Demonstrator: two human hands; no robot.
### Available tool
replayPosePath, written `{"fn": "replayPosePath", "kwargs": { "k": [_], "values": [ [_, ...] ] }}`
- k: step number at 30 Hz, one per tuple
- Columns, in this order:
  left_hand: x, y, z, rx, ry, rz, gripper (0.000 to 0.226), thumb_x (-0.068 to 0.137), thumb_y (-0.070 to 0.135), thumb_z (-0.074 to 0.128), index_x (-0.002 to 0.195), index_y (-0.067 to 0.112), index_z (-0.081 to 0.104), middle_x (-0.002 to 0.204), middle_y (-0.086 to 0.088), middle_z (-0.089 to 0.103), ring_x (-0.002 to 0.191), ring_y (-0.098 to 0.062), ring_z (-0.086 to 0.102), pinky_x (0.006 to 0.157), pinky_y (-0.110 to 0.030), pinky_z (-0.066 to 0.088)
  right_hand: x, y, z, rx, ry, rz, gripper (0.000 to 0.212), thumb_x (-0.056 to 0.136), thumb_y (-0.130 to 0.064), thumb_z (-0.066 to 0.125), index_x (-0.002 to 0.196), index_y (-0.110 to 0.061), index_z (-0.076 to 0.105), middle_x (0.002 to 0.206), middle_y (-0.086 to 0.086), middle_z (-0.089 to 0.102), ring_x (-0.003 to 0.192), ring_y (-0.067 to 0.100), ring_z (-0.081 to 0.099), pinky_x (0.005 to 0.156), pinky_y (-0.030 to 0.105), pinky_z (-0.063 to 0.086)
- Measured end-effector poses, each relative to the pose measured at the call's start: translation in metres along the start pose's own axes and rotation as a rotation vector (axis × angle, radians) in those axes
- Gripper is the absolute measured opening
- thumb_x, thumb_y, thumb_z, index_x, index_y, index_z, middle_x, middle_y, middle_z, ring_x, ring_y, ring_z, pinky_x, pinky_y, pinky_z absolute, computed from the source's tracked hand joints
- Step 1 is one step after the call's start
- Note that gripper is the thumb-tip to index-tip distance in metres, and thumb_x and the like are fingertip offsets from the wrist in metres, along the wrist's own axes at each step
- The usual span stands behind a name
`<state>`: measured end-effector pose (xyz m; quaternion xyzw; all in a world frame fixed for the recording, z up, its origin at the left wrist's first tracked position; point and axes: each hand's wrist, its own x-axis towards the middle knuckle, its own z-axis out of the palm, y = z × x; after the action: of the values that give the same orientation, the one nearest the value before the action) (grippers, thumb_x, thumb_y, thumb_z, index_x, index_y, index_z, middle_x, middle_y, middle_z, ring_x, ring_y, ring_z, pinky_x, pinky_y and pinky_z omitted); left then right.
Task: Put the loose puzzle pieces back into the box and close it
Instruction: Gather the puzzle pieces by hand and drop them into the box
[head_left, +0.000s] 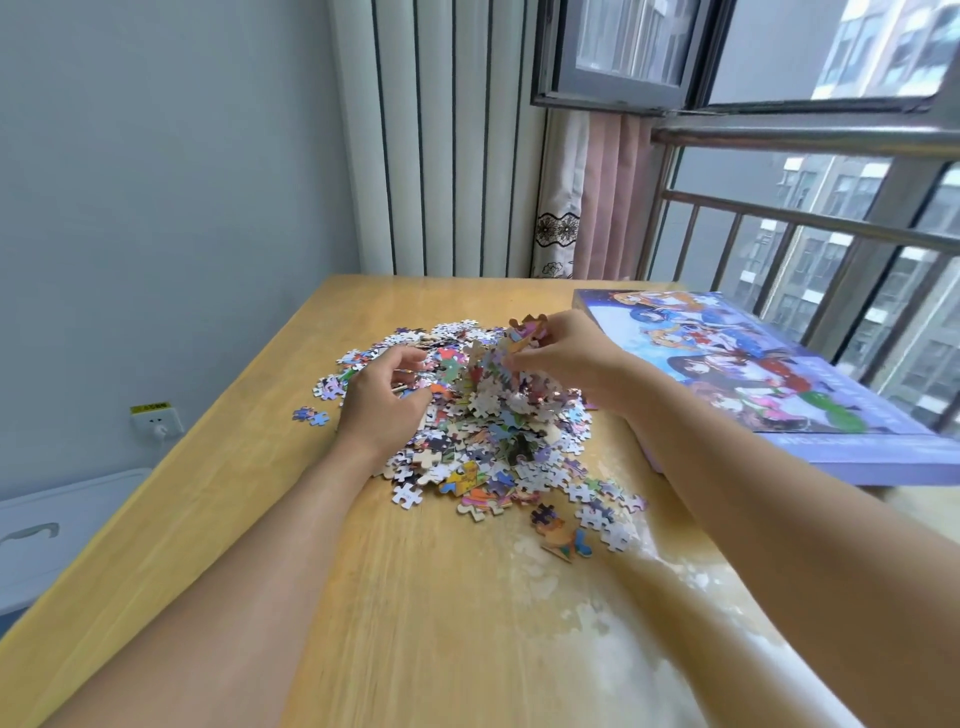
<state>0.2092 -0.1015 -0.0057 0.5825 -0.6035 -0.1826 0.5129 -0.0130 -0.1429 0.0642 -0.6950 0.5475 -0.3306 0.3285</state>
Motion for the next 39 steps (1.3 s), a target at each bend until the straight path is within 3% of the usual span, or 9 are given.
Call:
{"fn": "replayPosePath", "kwargs": {
  "k": [5,9,13,21,26,28,34,36,39],
  "values": [
    [0.000,0.000,0.000,0.014,0.000,0.009,0.034,0.085,0.007,0.067,0.116,0.023,0.067,0.107,0.009,0.067,0.102,-0.010,0.063,0.091,-0.032,0.053,-0.003,-0.003,-0.004,0.226,0.028,0.040,0.020,0.077,-0.018,0.086,0.085,-0.013,0.068,0.088,0.009,0.072,0.083,0.028,0.067,0.075,0.044,0.058],
    [0.000,-0.001,-0.001,0.017,0.004,0.024,0.034,0.085,0.008,0.067,0.116,0.023,0.067,0.108,0.010,0.067,0.103,-0.009,0.062,0.091,-0.030,0.052,-0.003,-0.004,-0.004,0.355,0.080,0.068,0.021,0.079,-0.021,0.084,0.089,-0.012,0.068,0.100,0.012,0.073,0.078,0.021,0.062,0.065,0.032,0.050],
    [-0.002,0.001,-0.001,0.066,0.012,0.080,0.035,0.086,0.007,0.067,0.119,0.020,0.066,0.110,0.009,0.066,0.105,-0.009,0.061,0.090,-0.022,0.047,-0.007,-0.001,0.001,0.343,0.099,0.023,0.015,0.078,-0.017,0.084,0.087,-0.016,0.072,0.099,0.015,0.076,0.087,0.025,0.064,0.097,0.053,0.050],
    [-0.014,0.017,0.004,0.184,0.013,0.337,0.035,0.083,0.006,0.068,0.115,0.021,0.069,0.113,0.012,0.065,0.106,-0.001,0.056,0.092,-0.006,0.037,-0.048,0.005,-0.009,0.764,-0.085,0.288,0.015,0.086,0.003,0.072,0.095,0.005,0.061,0.110,0.025,0.067,0.091,0.033,0.073,0.069,0.046,0.061],
    [-0.026,0.028,0.015,0.130,-0.061,0.372,0.036,0.081,0.007,0.068,0.115,0.020,0.069,0.117,0.010,0.066,0.111,-0.005,0.060,0.095,-0.025,0.050,-0.063,0.010,-0.025,0.638,-0.154,0.487,0.023,0.081,0.005,0.077,0.097,0.006,0.060,0.139,0.018,0.050,0.121,0.038,0.058,0.069,0.047,0.062],
    [-0.031,0.033,0.019,0.128,-0.069,0.384,0.035,0.081,0.007,0.070,0.115,0.019,0.070,0.113,0.011,0.065,0.106,-0.008,0.062,0.092,-0.031,0.053,-0.066,0.005,-0.031,0.543,-0.166,0.516,0.023,0.083,0.004,0.075,0.097,0.005,0.057,0.136,0.009,0.043,0.129,0.038,0.049,0.077,0.051,0.061],
    [-0.041,0.039,0.025,0.145,-0.120,0.369,0.034,0.081,0.013,0.069,0.115,0.021,0.069,0.115,0.008,0.067,0.106,-0.009,0.062,0.095,-0.033,0.051,-0.064,-0.005,-0.051,0.323,-0.212,0.549,0.031,0.081,0.002,0.079,0.099,0.002,0.054,0.154,0.014,0.034,0.136,0.046,0.040,0.069,0.058,0.061],
    [-0.043,0.040,0.025,0.150,-0.123,0.376,0.035,0.082,0.009,0.070,0.114,0.022,0.069,0.114,0.007,0.067,0.106,-0.008,0.061,0.094,-0.032,0.051,-0.066,-0.003,-0.055,0.363,-0.203,0.534,0.044,0.080,0.001,0.081,0.113,0.005,0.052,0.159,0.014,0.025,0.142,0.048,0.030,0.072,0.063,0.058],
    [-0.046,0.043,0.026,0.151,-0.113,0.377,0.036,0.082,0.006,0.071,0.114,0.022,0.069,0.112,0.007,0.068,0.104,-0.007,0.061,0.091,-0.030,0.052,-0.071,0.002,-0.057,0.480,-0.175,0.533,0.049,0.081,0.001,0.080,0.120,0.007,0.052,0.155,0.014,0.027,0.134,0.046,0.040,0.073,0.057,0.060]
  ]
}}
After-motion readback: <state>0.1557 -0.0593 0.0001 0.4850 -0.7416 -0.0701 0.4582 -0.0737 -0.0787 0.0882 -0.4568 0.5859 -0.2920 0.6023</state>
